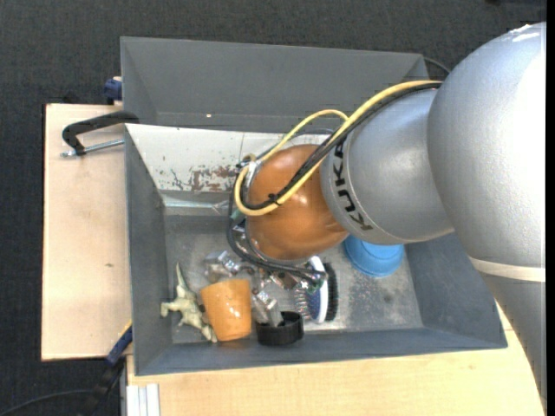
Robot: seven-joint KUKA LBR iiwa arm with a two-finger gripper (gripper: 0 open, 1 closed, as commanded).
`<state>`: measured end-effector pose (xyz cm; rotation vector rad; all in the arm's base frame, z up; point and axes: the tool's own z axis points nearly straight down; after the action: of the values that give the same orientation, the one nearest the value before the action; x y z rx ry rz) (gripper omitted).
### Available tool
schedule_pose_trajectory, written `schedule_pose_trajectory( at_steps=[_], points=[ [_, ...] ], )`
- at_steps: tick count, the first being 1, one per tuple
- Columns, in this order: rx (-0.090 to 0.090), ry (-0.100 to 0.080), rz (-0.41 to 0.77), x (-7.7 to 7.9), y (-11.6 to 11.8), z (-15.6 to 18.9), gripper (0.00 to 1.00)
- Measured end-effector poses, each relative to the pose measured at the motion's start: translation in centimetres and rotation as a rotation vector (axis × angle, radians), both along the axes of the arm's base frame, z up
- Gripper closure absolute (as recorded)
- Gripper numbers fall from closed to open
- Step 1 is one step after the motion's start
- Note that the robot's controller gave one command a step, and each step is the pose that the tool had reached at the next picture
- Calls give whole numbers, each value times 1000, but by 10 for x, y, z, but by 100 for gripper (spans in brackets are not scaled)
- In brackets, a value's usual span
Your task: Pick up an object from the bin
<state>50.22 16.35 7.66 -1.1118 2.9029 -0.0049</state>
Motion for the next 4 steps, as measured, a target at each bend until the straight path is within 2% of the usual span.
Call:
schedule_pose_trajectory(
  at_steps=[1, 2, 3, 4],
  points=[
    [0, 15, -14, -2, 43, -3, 0],
    [-4, 25, -16, -5, 41, -5, 100],
    [-3, 18, -13, 7, 26, 139, 100],
    [-5, 27, -13, 6, 26, 135, 0]
  ],
)
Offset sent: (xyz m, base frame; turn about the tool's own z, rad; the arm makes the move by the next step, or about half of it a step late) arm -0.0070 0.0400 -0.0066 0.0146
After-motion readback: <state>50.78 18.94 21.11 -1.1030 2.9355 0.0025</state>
